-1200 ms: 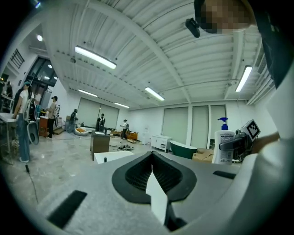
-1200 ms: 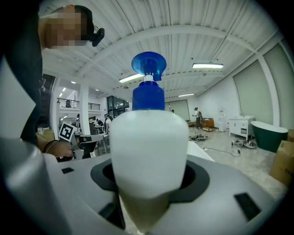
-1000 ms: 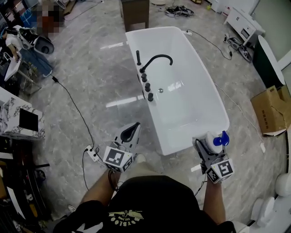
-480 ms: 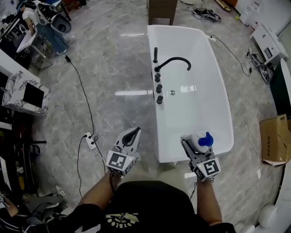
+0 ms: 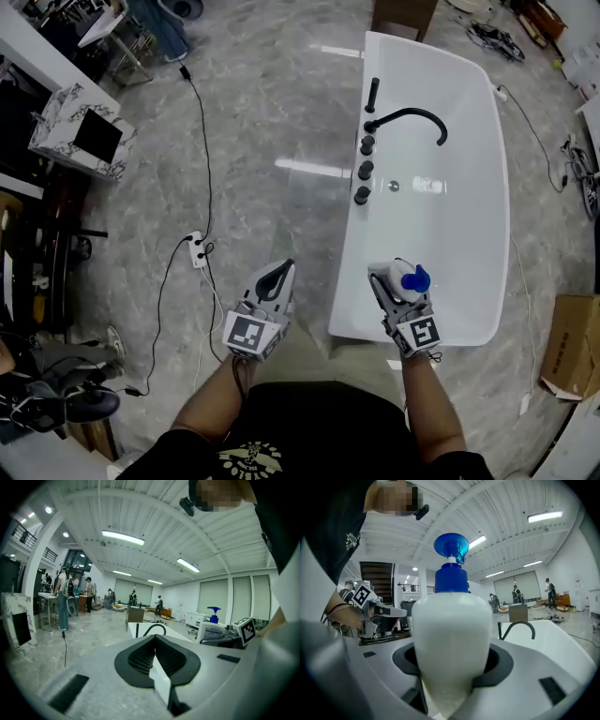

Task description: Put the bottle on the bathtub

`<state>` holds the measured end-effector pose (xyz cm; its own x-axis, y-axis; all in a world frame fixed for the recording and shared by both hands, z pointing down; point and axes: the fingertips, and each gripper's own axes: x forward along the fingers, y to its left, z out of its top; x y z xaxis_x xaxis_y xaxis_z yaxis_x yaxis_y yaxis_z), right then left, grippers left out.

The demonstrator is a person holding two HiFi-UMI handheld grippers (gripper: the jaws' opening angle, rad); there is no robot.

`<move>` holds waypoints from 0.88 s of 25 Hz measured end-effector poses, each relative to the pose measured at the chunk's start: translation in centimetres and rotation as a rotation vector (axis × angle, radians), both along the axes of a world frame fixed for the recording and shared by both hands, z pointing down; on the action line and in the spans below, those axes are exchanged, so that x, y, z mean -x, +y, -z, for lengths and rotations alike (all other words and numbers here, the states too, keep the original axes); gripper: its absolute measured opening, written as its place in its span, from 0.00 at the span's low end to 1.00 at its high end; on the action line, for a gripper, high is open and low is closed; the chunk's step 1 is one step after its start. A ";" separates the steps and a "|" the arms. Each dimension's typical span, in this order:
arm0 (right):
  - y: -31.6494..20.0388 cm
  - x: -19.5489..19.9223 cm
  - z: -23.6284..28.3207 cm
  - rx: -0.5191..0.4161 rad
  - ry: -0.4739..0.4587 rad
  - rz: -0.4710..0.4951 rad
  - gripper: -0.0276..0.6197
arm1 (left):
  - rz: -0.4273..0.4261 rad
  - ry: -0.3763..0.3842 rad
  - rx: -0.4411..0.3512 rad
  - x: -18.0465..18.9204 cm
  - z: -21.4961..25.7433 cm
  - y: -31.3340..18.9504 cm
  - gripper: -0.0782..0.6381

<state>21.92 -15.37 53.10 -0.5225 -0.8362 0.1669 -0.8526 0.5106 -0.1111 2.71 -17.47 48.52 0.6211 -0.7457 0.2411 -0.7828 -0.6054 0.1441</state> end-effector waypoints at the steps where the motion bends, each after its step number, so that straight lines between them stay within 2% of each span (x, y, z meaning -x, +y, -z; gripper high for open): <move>1: -0.4 0.2 -1.1 0.007 -0.002 0.007 0.44 | 0.008 -0.005 0.001 0.2 -0.6 0.0 0.12; 5: -1.6 0.5 -5.5 0.041 -0.011 -0.001 0.44 | 0.031 -0.034 0.013 0.6 -2.7 -0.4 0.12; 9: -3.3 0.9 -11.0 0.094 -0.021 -0.024 0.44 | 0.003 -0.040 -0.010 0.1 -5.0 -1.9 0.12; 16: -5.7 2.0 -19.2 0.149 0.030 -0.022 0.44 | -0.043 -0.031 -0.014 -0.2 -9.6 -3.4 0.12; 20: -7.3 2.5 -22.7 0.156 0.060 -0.007 0.44 | -0.059 -0.082 0.026 0.1 -12.4 -3.5 0.12; 22: -8.3 2.5 -24.2 0.155 0.072 -0.011 0.44 | -0.078 -0.071 0.017 -0.4 -13.5 -3.5 0.12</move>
